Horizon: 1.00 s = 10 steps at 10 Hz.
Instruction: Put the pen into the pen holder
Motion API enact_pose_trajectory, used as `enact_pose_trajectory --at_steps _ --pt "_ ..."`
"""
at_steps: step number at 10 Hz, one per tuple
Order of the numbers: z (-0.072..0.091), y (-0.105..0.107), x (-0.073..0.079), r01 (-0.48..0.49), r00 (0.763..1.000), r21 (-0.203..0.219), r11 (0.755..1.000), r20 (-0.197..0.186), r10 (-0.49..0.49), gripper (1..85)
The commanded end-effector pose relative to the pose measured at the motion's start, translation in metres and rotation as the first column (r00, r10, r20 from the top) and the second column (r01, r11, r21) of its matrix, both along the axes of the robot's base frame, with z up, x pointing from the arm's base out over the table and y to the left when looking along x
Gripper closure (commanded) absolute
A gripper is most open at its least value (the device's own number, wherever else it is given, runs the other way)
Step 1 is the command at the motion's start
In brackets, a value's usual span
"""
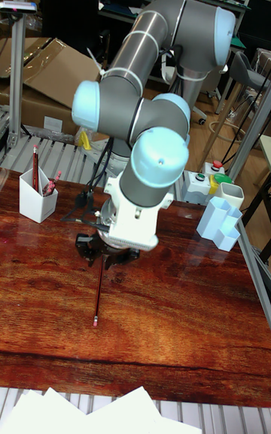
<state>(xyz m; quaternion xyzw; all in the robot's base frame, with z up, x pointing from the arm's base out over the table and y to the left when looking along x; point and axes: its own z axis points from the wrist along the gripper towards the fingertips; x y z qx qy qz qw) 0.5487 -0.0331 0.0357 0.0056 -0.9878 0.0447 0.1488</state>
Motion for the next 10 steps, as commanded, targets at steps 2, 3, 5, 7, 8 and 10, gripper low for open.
enact_pose_trajectory --at_steps 2,3,5,7,8,10 --pt "-0.018 0.002 0.001 0.023 0.999 0.009 1.0 -0.028 -0.023 49.0" --pt "-0.017 0.0 0.0 0.014 1.0 0.009 1.0 -0.027 -0.014 50.0" --pt "-0.005 -0.003 -0.006 -0.009 0.999 0.007 1.0 -0.044 0.009 52.3" --pt "-0.006 0.004 -0.007 0.022 0.999 0.022 1.0 -0.043 -0.021 54.7" --pt "-0.009 0.006 0.001 0.027 1.0 0.032 0.999 -0.012 -0.027 54.0" --pt "-0.006 0.011 -0.006 0.065 0.997 0.037 0.997 -0.04 -0.063 53.0"
